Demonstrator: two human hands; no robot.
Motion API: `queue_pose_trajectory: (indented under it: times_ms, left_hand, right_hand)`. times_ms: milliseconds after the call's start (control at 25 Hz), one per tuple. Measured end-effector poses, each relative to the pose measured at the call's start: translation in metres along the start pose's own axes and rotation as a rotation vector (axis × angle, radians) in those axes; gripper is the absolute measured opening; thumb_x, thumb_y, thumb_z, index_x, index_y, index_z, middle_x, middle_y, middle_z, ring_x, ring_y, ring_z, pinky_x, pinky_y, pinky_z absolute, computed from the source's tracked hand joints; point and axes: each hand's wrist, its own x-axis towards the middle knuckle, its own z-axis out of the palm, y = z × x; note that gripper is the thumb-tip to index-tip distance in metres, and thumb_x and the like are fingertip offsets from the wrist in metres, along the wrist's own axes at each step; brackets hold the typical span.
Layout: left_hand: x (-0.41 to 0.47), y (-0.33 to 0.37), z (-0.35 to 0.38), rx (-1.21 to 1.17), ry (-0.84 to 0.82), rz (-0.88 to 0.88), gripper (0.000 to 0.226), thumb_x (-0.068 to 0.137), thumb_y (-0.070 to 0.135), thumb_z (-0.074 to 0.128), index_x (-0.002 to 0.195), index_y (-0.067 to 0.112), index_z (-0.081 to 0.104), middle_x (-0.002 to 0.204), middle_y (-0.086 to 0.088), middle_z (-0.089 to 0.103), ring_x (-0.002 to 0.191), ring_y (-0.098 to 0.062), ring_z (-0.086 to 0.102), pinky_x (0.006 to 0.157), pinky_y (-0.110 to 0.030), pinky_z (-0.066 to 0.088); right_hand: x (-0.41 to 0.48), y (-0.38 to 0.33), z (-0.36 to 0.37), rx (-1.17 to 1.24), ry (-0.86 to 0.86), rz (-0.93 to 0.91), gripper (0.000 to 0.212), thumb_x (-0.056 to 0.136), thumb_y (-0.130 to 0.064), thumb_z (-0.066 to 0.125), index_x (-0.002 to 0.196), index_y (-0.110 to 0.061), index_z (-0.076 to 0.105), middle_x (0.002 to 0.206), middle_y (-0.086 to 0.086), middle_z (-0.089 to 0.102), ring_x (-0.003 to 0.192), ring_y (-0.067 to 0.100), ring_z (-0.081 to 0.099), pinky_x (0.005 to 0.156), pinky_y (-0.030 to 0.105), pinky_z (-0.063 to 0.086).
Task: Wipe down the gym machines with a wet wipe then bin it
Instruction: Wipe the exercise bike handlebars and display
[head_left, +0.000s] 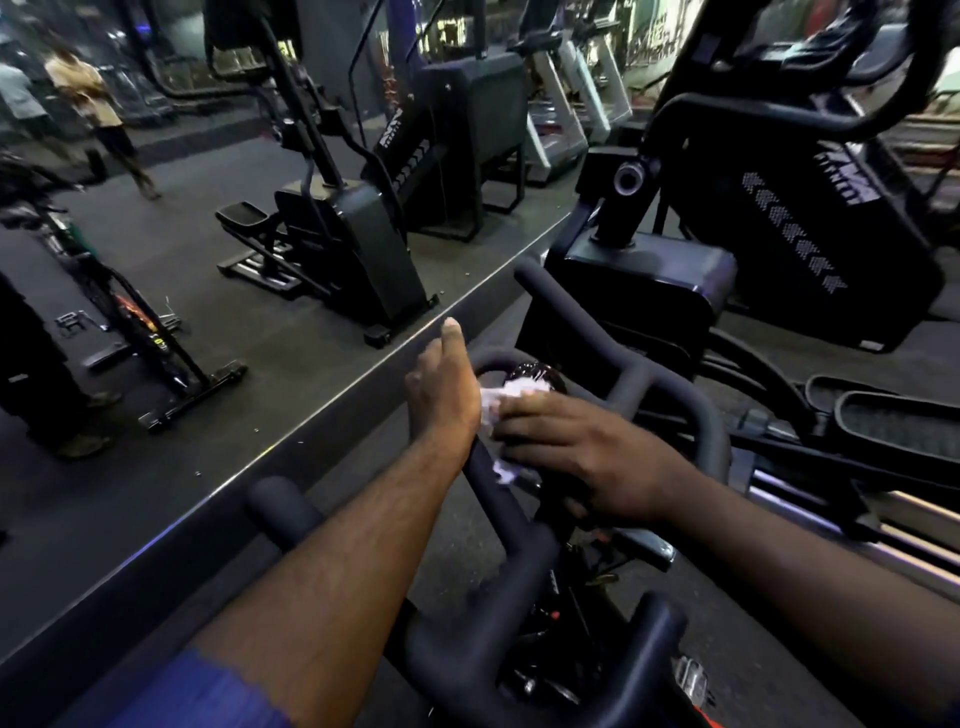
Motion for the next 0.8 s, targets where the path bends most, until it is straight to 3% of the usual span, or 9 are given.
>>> queue_pose_trajectory:
  times_ms: [80, 160, 280, 360, 440, 520, 600, 720, 800]
  left_hand:
    - [0.0, 0.002, -0.001, -0.008, -0.01, 0.018, 0.067, 0.104, 0.061, 0.032, 0.116, 0.007, 0.07, 0.122, -0.02, 0.07, 0.119, -0.038, 0.062, 0.107, -0.047, 0.045]
    - [0.001, 0.0, -0.002, -0.033, -0.032, -0.003, 0.061, 0.109, 0.054, 0.032, 0.129, 0.009, 0.067, 0.132, -0.018, 0.066, 0.125, -0.034, 0.059, 0.101, -0.038, 0.043]
    - [0.0, 0.0, -0.009, -0.018, -0.106, 0.014, 0.06, 0.111, 0.053, 0.027, 0.135, 0.011, 0.063, 0.138, -0.016, 0.063, 0.128, -0.032, 0.056, 0.09, -0.033, 0.035]
    - [0.001, -0.001, -0.01, 0.032, -0.143, 0.037, 0.06, 0.111, 0.052, 0.027, 0.132, 0.01, 0.062, 0.136, -0.019, 0.063, 0.125, -0.035, 0.056, 0.085, -0.032, 0.033]
    - [0.003, -0.003, -0.01, 0.071, -0.167, 0.04, 0.06, 0.11, 0.055, 0.026, 0.129, 0.011, 0.061, 0.131, -0.018, 0.064, 0.113, -0.034, 0.059, 0.083, -0.032, 0.032]
    - [0.005, -0.003, -0.011, 0.099, -0.186, 0.049, 0.06, 0.109, 0.057, 0.025, 0.127, 0.011, 0.06, 0.128, -0.018, 0.065, 0.11, -0.034, 0.06, 0.083, -0.034, 0.033]
    - [0.006, -0.006, -0.011, 0.118, -0.201, 0.064, 0.062, 0.108, 0.058, 0.024, 0.128, 0.011, 0.059, 0.128, -0.02, 0.065, 0.116, -0.038, 0.061, 0.085, -0.038, 0.038]
    - [0.006, -0.006, -0.012, 0.097, -0.212, 0.08, 0.062, 0.108, 0.059, 0.024, 0.127, 0.011, 0.059, 0.126, -0.018, 0.066, 0.115, -0.037, 0.061, 0.089, -0.042, 0.043]
    - [0.006, -0.005, -0.014, 0.112, -0.206, 0.071, 0.063, 0.107, 0.06, 0.023, 0.126, 0.012, 0.059, 0.123, -0.015, 0.066, 0.113, -0.035, 0.062, 0.097, -0.046, 0.048]
  right_hand:
    - [-0.01, 0.0, 0.002, -0.118, -0.032, -0.032, 0.037, 0.109, -0.018, 0.045, 0.123, 0.005, 0.071, 0.141, 0.017, 0.063, 0.145, 0.034, 0.048, 0.121, 0.051, 0.036]
    - [0.012, 0.002, 0.003, -0.254, 0.026, 0.032, 0.034, 0.107, -0.021, 0.049, 0.121, -0.004, 0.074, 0.13, 0.011, 0.07, 0.135, 0.029, 0.058, 0.118, 0.048, 0.04]
    - [0.057, 0.002, -0.003, 0.01, 0.238, 0.561, 0.024, 0.088, -0.02, 0.056, 0.094, -0.011, 0.077, 0.093, 0.0, 0.076, 0.092, 0.017, 0.068, 0.086, 0.04, 0.054]
    - [0.057, 0.008, -0.004, 0.162, 0.392, 0.923, 0.028, 0.085, -0.025, 0.053, 0.086, -0.011, 0.077, 0.087, 0.001, 0.077, 0.086, 0.01, 0.069, 0.084, 0.036, 0.052]
    - [0.036, 0.003, 0.001, 0.196, 0.404, 1.125, 0.032, 0.085, -0.017, 0.051, 0.092, -0.003, 0.079, 0.095, 0.007, 0.078, 0.091, 0.012, 0.069, 0.08, 0.022, 0.05]
    - [0.018, -0.018, 0.013, 0.268, 0.42, 1.185, 0.03, 0.089, -0.005, 0.052, 0.103, 0.0, 0.078, 0.104, 0.01, 0.078, 0.099, 0.013, 0.068, 0.084, 0.014, 0.049]
    - [0.007, -0.029, 0.026, 0.213, 0.497, 1.317, 0.026, 0.096, -0.008, 0.058, 0.113, -0.011, 0.078, 0.112, 0.006, 0.078, 0.108, 0.018, 0.069, 0.097, 0.024, 0.052]
    - [0.005, -0.055, 0.044, -0.172, 0.406, 1.374, 0.03, 0.09, -0.007, 0.064, 0.113, -0.021, 0.077, 0.102, 0.005, 0.079, 0.099, 0.022, 0.072, 0.082, 0.019, 0.045]
    - [0.012, -0.077, 0.046, -0.253, 0.304, 1.35, 0.015, 0.089, -0.016, 0.067, 0.1, -0.021, 0.076, 0.085, 0.004, 0.077, 0.084, 0.025, 0.074, 0.071, 0.025, 0.049]
